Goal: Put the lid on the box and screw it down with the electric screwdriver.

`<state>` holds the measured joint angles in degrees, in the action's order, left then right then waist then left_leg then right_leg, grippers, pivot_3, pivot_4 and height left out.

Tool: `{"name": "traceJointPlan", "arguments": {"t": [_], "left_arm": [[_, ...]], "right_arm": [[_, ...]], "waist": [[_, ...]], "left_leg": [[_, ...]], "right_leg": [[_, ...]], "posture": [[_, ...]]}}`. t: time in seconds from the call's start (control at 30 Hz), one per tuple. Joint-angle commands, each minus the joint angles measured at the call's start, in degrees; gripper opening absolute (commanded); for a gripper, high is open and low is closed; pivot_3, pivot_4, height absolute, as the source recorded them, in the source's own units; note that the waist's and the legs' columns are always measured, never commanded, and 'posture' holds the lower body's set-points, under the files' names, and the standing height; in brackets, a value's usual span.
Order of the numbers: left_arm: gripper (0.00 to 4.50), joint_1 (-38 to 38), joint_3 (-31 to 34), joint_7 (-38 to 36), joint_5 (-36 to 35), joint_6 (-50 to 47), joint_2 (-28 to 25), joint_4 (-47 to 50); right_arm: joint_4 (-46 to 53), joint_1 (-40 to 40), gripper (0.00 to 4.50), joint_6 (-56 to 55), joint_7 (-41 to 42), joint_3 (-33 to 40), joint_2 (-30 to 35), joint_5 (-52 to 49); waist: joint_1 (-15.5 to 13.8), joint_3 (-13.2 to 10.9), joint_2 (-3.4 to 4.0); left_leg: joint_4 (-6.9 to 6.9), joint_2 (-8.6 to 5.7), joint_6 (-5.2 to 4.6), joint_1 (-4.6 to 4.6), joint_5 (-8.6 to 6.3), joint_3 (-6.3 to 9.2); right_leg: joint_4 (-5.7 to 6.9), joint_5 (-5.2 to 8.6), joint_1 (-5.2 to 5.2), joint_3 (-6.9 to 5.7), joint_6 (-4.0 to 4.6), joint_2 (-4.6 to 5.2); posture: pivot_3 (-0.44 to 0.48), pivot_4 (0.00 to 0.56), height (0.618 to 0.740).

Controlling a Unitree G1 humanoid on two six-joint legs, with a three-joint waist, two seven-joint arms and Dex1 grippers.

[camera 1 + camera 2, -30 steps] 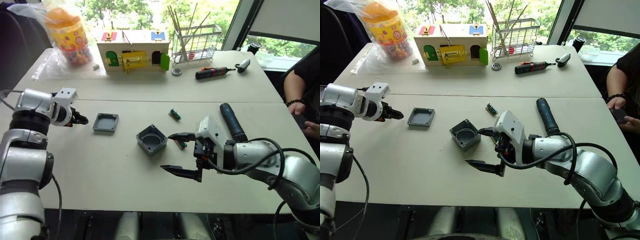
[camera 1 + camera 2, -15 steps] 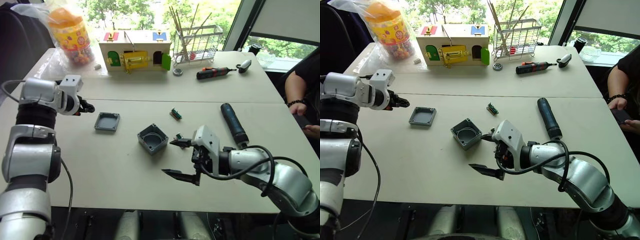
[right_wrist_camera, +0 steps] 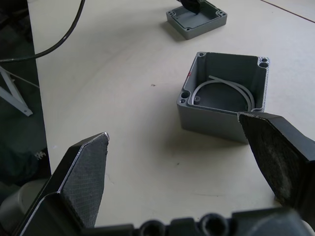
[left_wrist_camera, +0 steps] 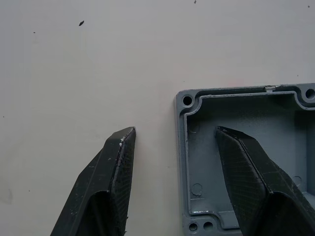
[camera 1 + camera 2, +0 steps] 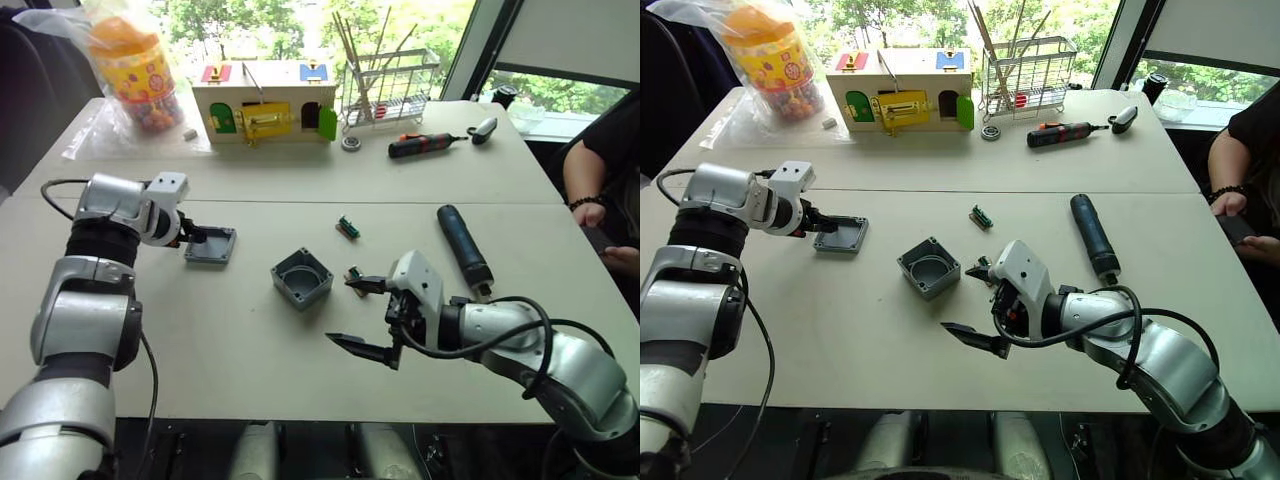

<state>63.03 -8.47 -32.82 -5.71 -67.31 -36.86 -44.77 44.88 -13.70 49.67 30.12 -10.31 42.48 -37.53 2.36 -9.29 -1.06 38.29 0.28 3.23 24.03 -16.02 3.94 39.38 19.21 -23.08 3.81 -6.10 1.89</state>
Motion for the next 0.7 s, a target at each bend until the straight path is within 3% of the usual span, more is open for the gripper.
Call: {"name": "traceJointPlan", "arguments": {"t": [0.03,0.07,0.17,0.2,0.5,0.7], "left_arm": [[2.1,-0.6,-1.4,-0.8,2.0,1.4,-0.7,-1.8],[1.8,-0.5,-1.4,-1.1,2.2,1.7,-0.8,-2.1],[0.29,-0.5,-1.3,-1.7,2.7,2.0,-1.1,-3.0],[0.07,-0.6,-1.0,-1.7,2.7,1.8,-1.1,-3.2],[0.07,-1.3,3.6,0.3,1.6,1.7,-0.6,-2.4],[0.07,3.5,13.1,-0.7,-3.5,10.1,-1.3,2.0]], "right_arm": [[1.9,0.0,4.5,-0.2,-0.3,1.6,-0.5,0.1],[1.8,0.0,4.5,-0.2,-0.4,1.7,-0.6,0.2],[1.7,0.0,4.5,-0.2,-0.5,1.9,-0.9,0.2],[1.6,0.0,4.5,-0.3,-0.5,1.9,-1.0,0.2],[-1.2,0.1,4.5,-0.8,-0.2,4.2,-2.3,-0.2],[-7.0,-4.4,4.5,1.8,-1.4,15.5,-5.9,-10.1]], "waist": [[0.0,0.0,0.0],[0.0,0.0,0.01],[0.1,0.0,0.02],[0.2,0.0,0.04],[0.2,0.0,0.05],[0.0,0.0,0.01]], "left_leg": [[0.0,0.0,-0.01,-0.01,0.0,-0.01],[0.0,0.0,-0.01,-0.01,-0.01,-0.01],[0.0,0.0,-0.01,-0.05,-0.01,-0.01],[0.0,0.0,-0.02,-0.07,-0.01,-0.02],[-0.03,0.06,-0.22,-0.24,-0.12,-0.1],[-0.02,0.12,-0.16,-0.17,-0.09,-0.1]], "right_leg": [[0.0,0.0,0.0,0.0,0.0,0.0],[0.0,0.0,0.0,0.0,0.0,0.0],[0.02,0.0,0.02,0.0,0.0,-0.01],[0.03,0.0,0.02,0.01,0.0,-0.01],[0.09,0.0,0.08,0.08,0.0,-0.08],[0.1,0.0,0.05,0.08,0.01,-0.05]], "posture": [[0.0,0.15,0.74],[0.0,0.15,0.74],[0.0,0.15,0.74],[0.0,0.15,0.74],[0.0,0.15,0.74],[0.0,0.15,0.74]]}}
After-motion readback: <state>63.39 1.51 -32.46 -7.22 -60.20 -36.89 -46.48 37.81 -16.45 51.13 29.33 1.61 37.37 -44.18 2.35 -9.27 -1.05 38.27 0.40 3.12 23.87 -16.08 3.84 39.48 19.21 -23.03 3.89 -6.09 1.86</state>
